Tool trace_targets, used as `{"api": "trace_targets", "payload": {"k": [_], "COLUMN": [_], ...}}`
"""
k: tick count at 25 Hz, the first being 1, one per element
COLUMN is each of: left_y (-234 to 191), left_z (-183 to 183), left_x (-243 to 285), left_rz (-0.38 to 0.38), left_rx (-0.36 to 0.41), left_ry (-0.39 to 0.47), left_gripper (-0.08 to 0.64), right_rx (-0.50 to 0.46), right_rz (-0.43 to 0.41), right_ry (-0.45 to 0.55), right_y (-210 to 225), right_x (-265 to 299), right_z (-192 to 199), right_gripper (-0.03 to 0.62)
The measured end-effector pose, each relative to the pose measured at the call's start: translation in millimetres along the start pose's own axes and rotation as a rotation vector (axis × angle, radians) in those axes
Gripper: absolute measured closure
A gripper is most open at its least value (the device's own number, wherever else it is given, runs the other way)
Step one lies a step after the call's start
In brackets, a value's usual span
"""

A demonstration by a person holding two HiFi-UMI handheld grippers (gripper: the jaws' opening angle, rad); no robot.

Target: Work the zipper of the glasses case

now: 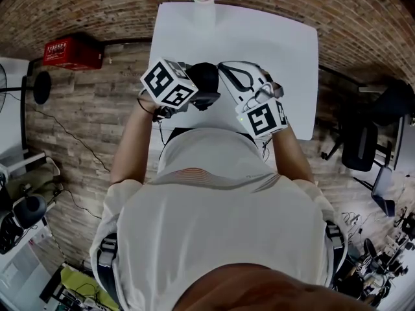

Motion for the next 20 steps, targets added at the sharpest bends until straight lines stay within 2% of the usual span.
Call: {"api": "trace_targets", "payload": {"k": [3, 6, 9, 16, 20], "left_y": [-4.7, -14.3, -18.0, -23.1, -20.9], "left_z": [10.3, 25.2, 36.8, 55.1, 54.1], "left_x": [7.8, 13.5, 17.2, 29.9, 36.3], "left_rz": [-0.030, -0.094, -0.095, -0.104, -0.097], "left_rx": [0.037, 0.111, 0.152, 0.195, 0.213], "left_ry": [-0.077, -0.201, -0.298, -0.417, -0.373], "left_gripper": [0.295, 0.295, 0.295, 0.293, 0.293], "right_rx": [-0.046, -0.116, -0.194, -0.311, -0.291], "right_rz": [-0.027, -0.059, -0.100, -0.196, -0.205], "right_ry": [-0.015, -0.052, -0.083, -0.130, -0.127], "right_y": [-2.9, -10.7, -17.5, -30.5, -32.1], "right_x": [1.9, 6.3, 10.3, 17.2, 15.1], "right_z": [1.4, 5.3, 6.1, 10.3, 11.2], "right_gripper": [0.531, 0.531, 0.531, 0.529, 0.528]}}
Point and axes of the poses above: the fingertips, and each gripper's own axes: x forward along the fingers, y to its right, z out of its underside, the point moved 2 cm from there along -x, backward along the fingers, and after that the axes turned 6 degrees about -z, right-handed, at the moved point
